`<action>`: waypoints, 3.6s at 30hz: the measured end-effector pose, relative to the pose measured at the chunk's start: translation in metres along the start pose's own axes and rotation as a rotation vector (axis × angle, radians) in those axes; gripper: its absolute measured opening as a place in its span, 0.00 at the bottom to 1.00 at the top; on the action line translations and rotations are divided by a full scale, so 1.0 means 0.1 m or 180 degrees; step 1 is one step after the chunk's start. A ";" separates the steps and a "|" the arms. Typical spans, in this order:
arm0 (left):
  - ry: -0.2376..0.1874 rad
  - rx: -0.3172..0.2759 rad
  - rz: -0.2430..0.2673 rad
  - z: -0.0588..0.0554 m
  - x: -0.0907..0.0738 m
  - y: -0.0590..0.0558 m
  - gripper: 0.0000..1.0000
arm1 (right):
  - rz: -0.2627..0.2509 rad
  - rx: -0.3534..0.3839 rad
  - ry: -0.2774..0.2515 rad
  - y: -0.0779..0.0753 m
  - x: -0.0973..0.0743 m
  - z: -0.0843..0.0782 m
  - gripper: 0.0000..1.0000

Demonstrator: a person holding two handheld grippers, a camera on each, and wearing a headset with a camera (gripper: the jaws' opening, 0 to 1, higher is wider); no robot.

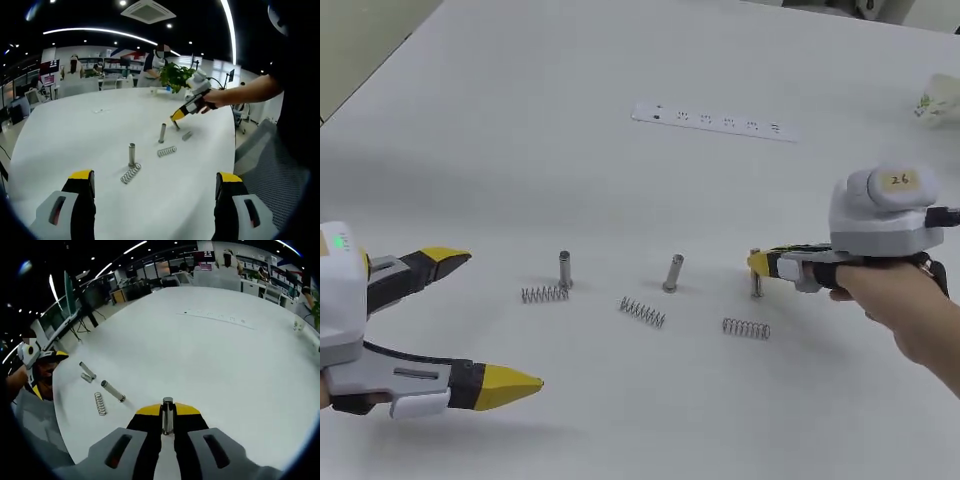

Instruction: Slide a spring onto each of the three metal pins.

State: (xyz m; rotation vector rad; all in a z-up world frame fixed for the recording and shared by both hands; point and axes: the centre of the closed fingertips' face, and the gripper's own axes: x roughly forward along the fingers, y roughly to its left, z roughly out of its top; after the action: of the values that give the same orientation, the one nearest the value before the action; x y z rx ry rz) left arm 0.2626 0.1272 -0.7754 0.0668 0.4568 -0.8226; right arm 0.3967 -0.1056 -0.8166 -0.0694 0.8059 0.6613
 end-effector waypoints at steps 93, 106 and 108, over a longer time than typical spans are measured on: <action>-0.0012 0.0037 -0.0024 0.06 0.02 -0.01 0.98 | 0.0521 -0.1074 -0.0084 0.39 -0.54 -0.26 0.26; 0.0007 0.0039 -0.0044 0.04 0.03 -0.03 0.98 | 0.0759 -0.1857 0.0442 0.53 -0.44 -0.45 0.28; 0.0011 0.0040 -0.0046 0.04 0.03 -0.03 0.98 | 0.0791 -0.1962 0.0519 0.54 -0.42 -0.48 0.27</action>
State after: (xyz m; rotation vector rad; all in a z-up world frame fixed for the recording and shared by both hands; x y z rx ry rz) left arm 0.2633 0.1218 -0.7732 0.0765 0.4558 -0.8396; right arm 0.3136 -0.0986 -0.8112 -0.5962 0.7476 1.1347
